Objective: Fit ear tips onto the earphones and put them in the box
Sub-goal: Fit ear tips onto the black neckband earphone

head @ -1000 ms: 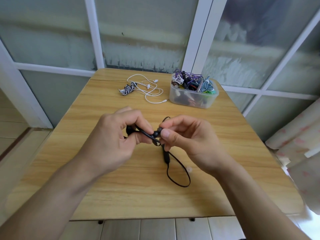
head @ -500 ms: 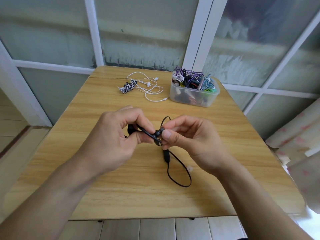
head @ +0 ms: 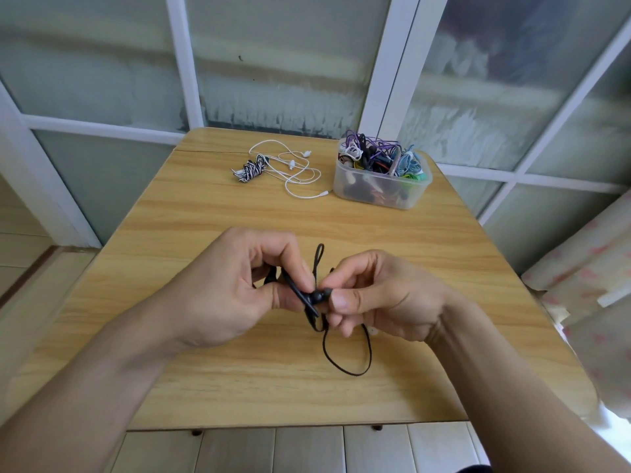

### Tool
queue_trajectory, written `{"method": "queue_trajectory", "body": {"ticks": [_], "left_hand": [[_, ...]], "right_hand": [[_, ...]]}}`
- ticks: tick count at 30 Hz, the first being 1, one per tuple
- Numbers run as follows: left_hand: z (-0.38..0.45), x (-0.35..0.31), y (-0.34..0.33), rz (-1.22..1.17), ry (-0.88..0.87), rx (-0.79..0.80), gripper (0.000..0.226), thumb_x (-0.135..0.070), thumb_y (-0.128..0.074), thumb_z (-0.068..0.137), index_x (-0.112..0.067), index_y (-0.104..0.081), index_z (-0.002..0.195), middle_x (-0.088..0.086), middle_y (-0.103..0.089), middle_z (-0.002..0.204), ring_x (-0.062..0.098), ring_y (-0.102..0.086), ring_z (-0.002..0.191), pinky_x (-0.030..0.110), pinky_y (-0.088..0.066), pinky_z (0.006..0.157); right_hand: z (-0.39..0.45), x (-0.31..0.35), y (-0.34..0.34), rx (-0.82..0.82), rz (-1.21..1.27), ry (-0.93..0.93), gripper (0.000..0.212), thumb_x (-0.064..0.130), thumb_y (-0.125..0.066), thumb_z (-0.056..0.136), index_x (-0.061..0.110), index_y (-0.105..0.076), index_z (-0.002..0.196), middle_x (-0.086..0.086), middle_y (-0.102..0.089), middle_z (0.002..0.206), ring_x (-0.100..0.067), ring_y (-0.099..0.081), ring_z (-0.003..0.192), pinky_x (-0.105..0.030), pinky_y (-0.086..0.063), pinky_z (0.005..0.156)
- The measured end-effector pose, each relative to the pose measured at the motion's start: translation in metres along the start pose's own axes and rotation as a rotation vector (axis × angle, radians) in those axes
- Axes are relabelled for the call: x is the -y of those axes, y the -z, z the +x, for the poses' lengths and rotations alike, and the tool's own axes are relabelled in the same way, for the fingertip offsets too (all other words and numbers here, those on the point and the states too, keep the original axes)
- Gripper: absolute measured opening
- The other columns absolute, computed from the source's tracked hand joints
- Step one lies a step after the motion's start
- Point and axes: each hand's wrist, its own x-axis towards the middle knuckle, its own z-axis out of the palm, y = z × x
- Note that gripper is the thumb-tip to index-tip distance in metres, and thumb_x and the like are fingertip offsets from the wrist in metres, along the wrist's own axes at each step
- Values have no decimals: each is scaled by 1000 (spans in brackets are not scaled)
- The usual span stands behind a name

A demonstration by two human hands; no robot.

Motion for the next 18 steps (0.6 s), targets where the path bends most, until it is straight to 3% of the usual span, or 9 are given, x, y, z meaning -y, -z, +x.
{"method": "queue_trajectory", "body": {"ticks": [3,7,11,14,18], "left_hand": [[1,2,-1,-73,9,70,30,15,-69,74,-14,-65,69,8,-71,80,10,-66,71,16,-50,64],[3,6,0,-180,24,117,20,4,-69,71,-16,-67,72,5,-71,77,10,-65,70,17,-49,66],[7,12,1,-334,22,153,18,-7,-77,74,-22,-67,73,2,-71,77,10,-65,70,18,-49,66],[9,14,2,-441,22,184,19,-33,-83,71,-27,-66,75,0,-72,77,11,-65,71,19,-48,65],[13,18,6,-487,56,157,26,-42,-84,66,-28,-63,71,0,-72,75,10,-61,69,19,-47,64]], "right_hand": [[2,0,0,58,-14,-38,12,10,-74,57,14,-78,67,-6,-69,60,-11,-67,53,-16,-50,44],[1,4,-1,73,-43,21,17,-3,-67,62,11,-76,64,-10,-67,58,-10,-62,42,-13,-43,36],[5,1,3,99,-114,176,13,9,-77,60,15,-78,71,-11,-68,66,-16,-57,40,-16,-45,38],[6,0,3,28,-188,304,12,4,-77,65,13,-78,74,-12,-70,71,-29,-58,53,-20,-48,40],[6,-2,-2,-155,-318,516,11,1,-77,65,8,-75,74,-12,-72,73,-24,-63,59,-26,-52,44]]}}
